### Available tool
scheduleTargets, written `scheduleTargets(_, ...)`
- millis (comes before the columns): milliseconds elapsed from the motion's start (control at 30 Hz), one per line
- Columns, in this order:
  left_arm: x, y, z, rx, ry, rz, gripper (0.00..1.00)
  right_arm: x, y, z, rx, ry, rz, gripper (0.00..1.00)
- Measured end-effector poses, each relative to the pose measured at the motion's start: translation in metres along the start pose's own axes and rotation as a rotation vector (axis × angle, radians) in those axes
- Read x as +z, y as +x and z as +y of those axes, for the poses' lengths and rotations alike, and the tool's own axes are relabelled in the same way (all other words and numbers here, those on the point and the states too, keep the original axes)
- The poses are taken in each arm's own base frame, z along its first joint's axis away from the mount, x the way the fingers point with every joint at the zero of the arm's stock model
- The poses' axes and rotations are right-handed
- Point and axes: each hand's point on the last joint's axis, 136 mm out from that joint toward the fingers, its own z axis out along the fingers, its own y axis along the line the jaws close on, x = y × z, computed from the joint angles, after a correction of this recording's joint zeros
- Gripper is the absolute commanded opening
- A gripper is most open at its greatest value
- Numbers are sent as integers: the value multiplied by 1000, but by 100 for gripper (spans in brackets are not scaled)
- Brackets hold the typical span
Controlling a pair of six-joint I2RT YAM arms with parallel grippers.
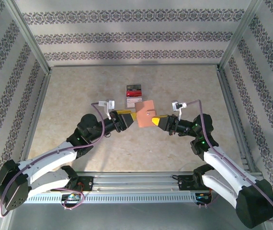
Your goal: Take the credit cards out of the card holder
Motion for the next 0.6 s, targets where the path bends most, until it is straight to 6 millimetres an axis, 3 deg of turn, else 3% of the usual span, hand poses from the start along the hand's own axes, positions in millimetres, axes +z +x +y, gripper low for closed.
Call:
scheduleTargets(300,4,-4,-19,6,108,-6,70,9,-11,27,-33,-61,-12,0)
scheduleTargets(600,17,2,-25,-30,176,38,27,13,-13,24,-24,-48,-31,0)
